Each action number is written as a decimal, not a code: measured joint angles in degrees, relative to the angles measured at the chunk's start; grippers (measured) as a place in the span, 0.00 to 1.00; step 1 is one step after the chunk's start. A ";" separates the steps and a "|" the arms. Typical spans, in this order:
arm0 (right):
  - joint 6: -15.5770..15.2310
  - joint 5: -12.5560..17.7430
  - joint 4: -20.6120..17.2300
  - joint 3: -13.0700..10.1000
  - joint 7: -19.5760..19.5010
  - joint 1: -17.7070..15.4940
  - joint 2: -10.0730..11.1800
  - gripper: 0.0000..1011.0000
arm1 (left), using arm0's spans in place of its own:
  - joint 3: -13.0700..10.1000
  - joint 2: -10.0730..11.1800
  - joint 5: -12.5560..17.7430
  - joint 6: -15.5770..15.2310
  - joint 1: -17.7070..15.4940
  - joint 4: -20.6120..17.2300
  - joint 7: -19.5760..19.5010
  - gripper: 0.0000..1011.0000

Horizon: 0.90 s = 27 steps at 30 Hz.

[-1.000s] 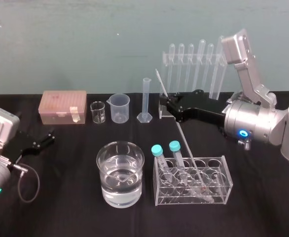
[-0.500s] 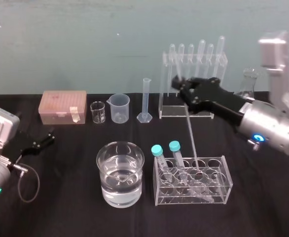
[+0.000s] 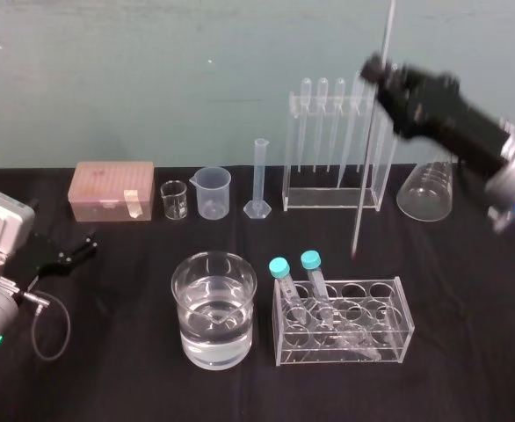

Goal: Hold the thermometer with one hand and immerse one end into the beaker, then reinsert it into the test tube rack.

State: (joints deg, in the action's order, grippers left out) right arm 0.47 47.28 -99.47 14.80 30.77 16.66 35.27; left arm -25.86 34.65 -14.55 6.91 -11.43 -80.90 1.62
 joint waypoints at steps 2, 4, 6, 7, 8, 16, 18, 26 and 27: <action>-0.71 0.65 -0.20 -0.09 0.81 2.58 0.30 0.06 | 0.00 0.00 0.00 0.00 0.00 0.00 0.00 1.00; -1.24 0.95 0.17 0.31 1.53 5.92 0.27 0.06 | 0.00 0.00 0.00 0.00 0.00 0.00 0.00 1.00; -1.44 1.00 1.03 0.96 2.15 8.41 -0.09 0.06 | 0.00 0.00 0.00 0.00 0.00 0.00 0.00 1.00; -1.42 0.99 1.95 1.65 2.65 10.58 -0.67 0.06 | 0.00 0.00 0.00 0.00 0.00 0.00 0.00 1.00; -1.35 0.98 2.55 2.05 2.93 11.64 -1.01 0.06 | 0.00 0.00 0.00 0.00 0.00 0.00 0.00 1.00; -0.63 1.70 9.48 8.46 7.29 19.55 -6.85 0.06 | 0.00 0.00 0.00 0.00 0.00 0.00 0.00 1.00; -0.62 2.24 11.07 10.71 9.00 20.69 -8.69 0.06 | 0.00 0.00 0.00 0.00 0.00 0.00 0.00 1.00; -0.83 3.12 16.28 18.52 14.38 22.54 -13.65 0.06 | 0.00 0.00 0.00 0.00 0.00 0.00 0.00 1.00; -0.83 3.12 16.28 18.52 14.38 22.54 -13.65 0.06 | 0.00 0.00 0.00 0.00 0.00 0.00 0.00 1.00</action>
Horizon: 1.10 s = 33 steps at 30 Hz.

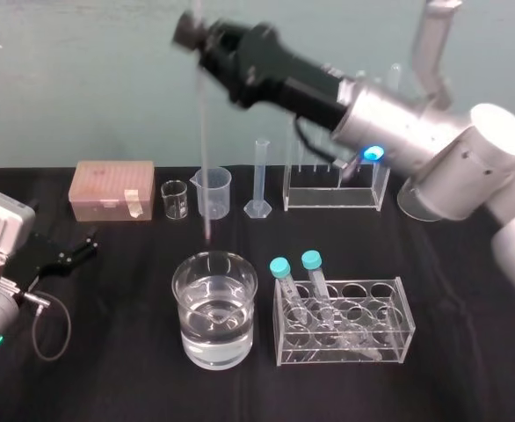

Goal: Hold the thermometer with one hand and immerse one end into the beaker, then reinsert it into the test tube rack.

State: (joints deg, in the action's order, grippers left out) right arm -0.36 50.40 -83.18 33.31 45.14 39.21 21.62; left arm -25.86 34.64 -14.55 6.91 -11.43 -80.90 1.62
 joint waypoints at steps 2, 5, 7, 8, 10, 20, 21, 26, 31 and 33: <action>0.28 -0.09 0.99 1.39 0.83 0.11 -0.54 0.06 | 0.00 0.00 0.00 0.00 0.00 0.00 0.00 1.00; 1.46 -0.98 2.69 2.83 1.55 0.09 -1.06 0.06 | 0.00 0.00 0.00 0.00 0.00 0.00 0.00 1.00; 2.22 -1.72 4.10 3.68 1.71 -0.18 -1.45 0.06 | 0.00 0.00 0.00 0.00 0.00 0.00 0.00 1.00; 2.43 -1.93 4.65 3.96 1.77 -0.35 -1.57 0.06 | 0.00 0.00 0.00 0.00 0.00 0.00 0.00 1.00; 2.89 -2.64 5.77 4.64 1.90 -0.88 -1.83 0.06 | 0.00 0.00 0.00 0.00 0.00 0.00 0.00 1.00; 4.83 -6.02 8.27 6.34 2.48 -3.77 -1.42 0.06 | 0.00 0.00 0.00 0.00 0.00 0.00 0.00 1.00; 4.96 -6.20 8.37 6.34 2.47 -3.94 -1.38 0.06 | 0.00 0.00 0.00 0.00 0.00 0.00 0.00 1.00; 5.27 -7.07 8.81 5.93 2.18 -5.19 -1.15 0.06 | 0.00 0.00 0.00 0.00 0.00 0.00 0.00 1.00; 5.13 -7.32 8.77 5.46 1.87 -5.99 -1.03 0.06 | 0.00 0.00 0.00 0.00 0.00 0.00 0.00 1.00; 5.11 -7.39 8.67 5.32 1.84 -6.20 -1.02 0.06 | 0.00 0.00 0.00 0.00 0.00 0.00 0.00 1.00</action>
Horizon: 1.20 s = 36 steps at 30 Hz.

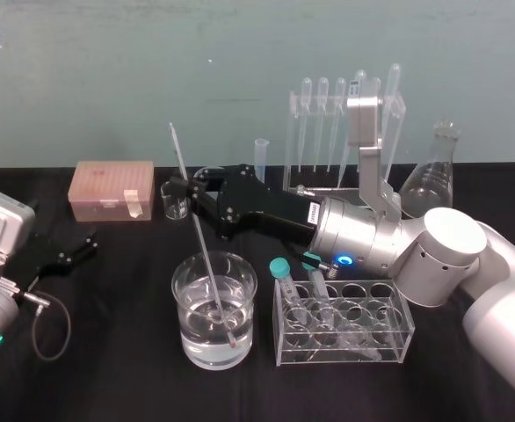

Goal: Hold the thermometer with one hand and immerse one end into the beaker, then reinsert it into the test tube rack.

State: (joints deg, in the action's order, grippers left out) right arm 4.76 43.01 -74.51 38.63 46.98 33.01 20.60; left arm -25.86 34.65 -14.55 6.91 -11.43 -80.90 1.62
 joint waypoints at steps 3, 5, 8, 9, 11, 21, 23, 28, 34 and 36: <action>0.04 -0.26 -0.08 -0.24 0.03 -0.35 -0.07 0.06 | 0.00 0.00 0.00 0.00 0.00 0.00 0.00 1.00; 0.05 -0.34 -0.23 -0.37 0.08 -0.52 -0.06 0.06 | 0.00 0.00 0.00 0.00 0.00 0.00 0.00 1.00; 0.05 -0.40 -0.55 -0.48 0.24 -0.70 0.04 0.06 | 0.00 0.00 0.00 0.00 0.00 0.00 0.00 1.00; 0.04 -0.42 -0.64 -0.52 0.29 -0.75 0.08 0.06 | 0.00 0.00 0.00 0.00 0.00 0.00 0.00 1.00; 0.05 -0.47 -0.90 -0.63 0.41 -0.91 0.17 0.06 | 0.00 0.00 0.00 0.00 0.00 0.00 0.00 1.00; 0.10 -0.54 -1.41 -1.18 0.44 -1.44 0.35 0.06 | 0.00 0.00 0.00 0.00 0.00 0.00 0.00 1.00; 0.12 -0.52 -1.52 -1.31 0.42 -1.54 0.37 0.06 | 0.00 0.00 0.00 0.00 0.00 0.00 0.00 1.00; 0.13 -0.34 -1.77 -1.57 0.41 -1.77 0.37 0.06 | 0.00 0.00 0.00 0.00 0.00 0.00 0.00 1.00; 0.14 -0.25 -1.84 -1.72 0.40 -1.83 0.29 0.06 | 0.00 0.00 0.00 0.00 0.00 0.00 0.00 1.00; 0.15 -0.23 -1.84 -1.74 0.40 -1.83 0.28 0.06 | 0.00 0.00 0.00 0.00 0.00 0.00 0.00 1.00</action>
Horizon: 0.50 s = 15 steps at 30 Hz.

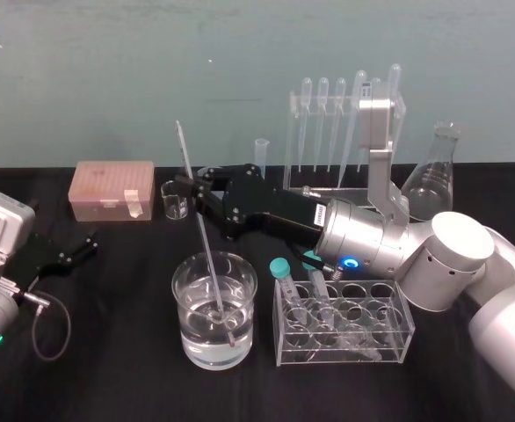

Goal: Hold the thermometer with one hand and immerse one end into the beaker, then reinsert it into the test tube rack.

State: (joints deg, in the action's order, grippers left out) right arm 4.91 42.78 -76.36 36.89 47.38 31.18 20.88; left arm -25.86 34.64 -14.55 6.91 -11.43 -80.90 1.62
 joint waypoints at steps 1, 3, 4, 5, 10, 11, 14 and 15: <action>0.01 0.01 0.00 0.00 0.00 0.00 -0.03 0.06 | 0.00 0.00 0.00 0.00 0.00 0.00 0.00 1.00; 0.02 0.02 -0.04 0.00 0.00 -0.03 -0.04 0.06 | 0.00 0.00 0.00 0.00 0.00 0.00 0.00 1.00; 0.02 0.02 -0.10 0.00 0.00 -0.06 -0.05 0.06 | 0.00 0.00 0.00 0.00 0.00 0.00 0.00 1.00; 0.02 0.02 -0.13 0.00 0.00 -0.07 -0.05 0.06 | 0.00 0.00 0.00 0.00 0.00 0.00 0.00 1.00; 0.04 0.00 -0.16 0.02 0.00 -0.08 -0.07 0.06 | 0.00 0.00 0.00 0.00 0.00 0.00 0.00 1.00; 0.05 0.00 -0.16 0.02 0.00 -0.08 -0.07 0.06 | 0.00 0.00 0.00 0.00 0.00 0.00 0.00 1.00; 0.06 -0.04 -0.16 0.07 0.00 -0.08 -0.08 0.06 | 0.00 0.00 0.00 0.00 0.00 0.00 0.00 1.00; 0.05 -0.04 -0.15 0.07 0.00 -0.08 -0.08 0.06 | 0.00 0.01 0.00 0.00 0.00 0.00 0.00 1.00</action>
State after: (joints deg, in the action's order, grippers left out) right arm 4.96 42.74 -76.51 36.96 47.38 31.10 20.80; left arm -25.86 34.65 -14.55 6.91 -11.43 -80.90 1.62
